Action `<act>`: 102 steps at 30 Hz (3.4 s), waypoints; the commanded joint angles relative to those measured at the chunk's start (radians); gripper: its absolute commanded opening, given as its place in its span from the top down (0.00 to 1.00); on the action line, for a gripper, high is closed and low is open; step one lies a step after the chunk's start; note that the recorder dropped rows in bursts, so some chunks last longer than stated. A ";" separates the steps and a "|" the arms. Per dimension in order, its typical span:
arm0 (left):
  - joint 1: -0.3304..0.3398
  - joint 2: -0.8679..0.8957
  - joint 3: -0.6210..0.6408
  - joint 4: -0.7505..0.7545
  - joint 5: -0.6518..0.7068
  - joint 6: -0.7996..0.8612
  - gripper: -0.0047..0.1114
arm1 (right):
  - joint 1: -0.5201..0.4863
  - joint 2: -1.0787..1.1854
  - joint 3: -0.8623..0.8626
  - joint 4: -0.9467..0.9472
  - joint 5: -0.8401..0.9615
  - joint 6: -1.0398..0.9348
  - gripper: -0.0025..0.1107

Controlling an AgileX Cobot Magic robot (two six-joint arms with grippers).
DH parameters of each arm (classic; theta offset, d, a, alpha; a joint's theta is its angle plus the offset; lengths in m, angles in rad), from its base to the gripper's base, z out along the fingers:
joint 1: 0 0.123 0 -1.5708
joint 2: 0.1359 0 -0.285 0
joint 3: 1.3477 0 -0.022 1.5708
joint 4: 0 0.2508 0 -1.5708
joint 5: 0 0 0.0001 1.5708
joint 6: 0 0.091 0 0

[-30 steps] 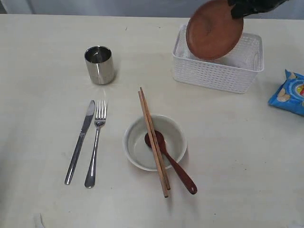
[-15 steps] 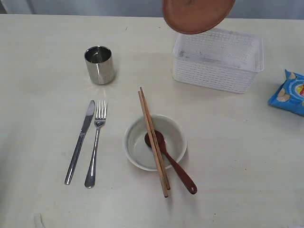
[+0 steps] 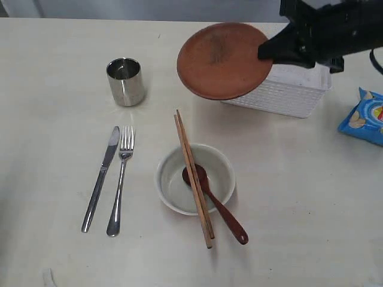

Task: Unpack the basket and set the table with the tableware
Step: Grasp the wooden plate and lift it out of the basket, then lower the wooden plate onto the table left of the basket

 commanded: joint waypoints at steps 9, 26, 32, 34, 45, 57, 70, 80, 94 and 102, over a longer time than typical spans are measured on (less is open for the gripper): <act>0.002 -0.003 0.003 -0.011 -0.001 0.000 0.96 | 0.115 -0.006 0.200 0.188 -0.260 -0.170 0.98; 0.002 -0.003 0.003 -0.011 -0.001 0.000 0.96 | 0.161 0.041 0.191 0.187 -0.579 -0.214 0.98; 0.002 -0.003 0.003 -0.011 -0.001 0.000 0.96 | 0.161 0.048 0.182 0.188 -0.680 -0.215 0.98; 0.002 -0.003 0.003 -0.011 -0.001 0.000 0.96 | 0.161 0.048 0.182 0.188 -0.726 -0.215 0.98; 0.002 -0.003 0.003 -0.011 -0.001 0.000 0.96 | 0.171 0.067 0.141 0.216 -0.586 -0.189 0.98; 0.002 -0.003 0.003 -0.011 -0.001 0.000 0.96 | 0.283 0.247 0.055 0.284 -0.572 -0.185 0.98; 0.002 -0.003 0.003 -0.011 -0.001 0.000 0.96 | 0.301 0.306 0.019 0.291 -0.581 -0.181 0.98; 0.002 -0.003 0.003 -0.011 -0.001 0.000 0.96 | 0.301 0.308 0.019 0.275 -0.570 -0.189 0.71; 0.002 -0.003 0.003 -0.011 -0.001 0.000 0.96 | 0.315 0.310 -0.054 0.023 -0.464 -0.014 0.66; 0.002 -0.003 0.003 -0.011 -0.001 0.000 0.96 | 0.363 0.359 -0.277 -0.803 -0.345 0.729 0.66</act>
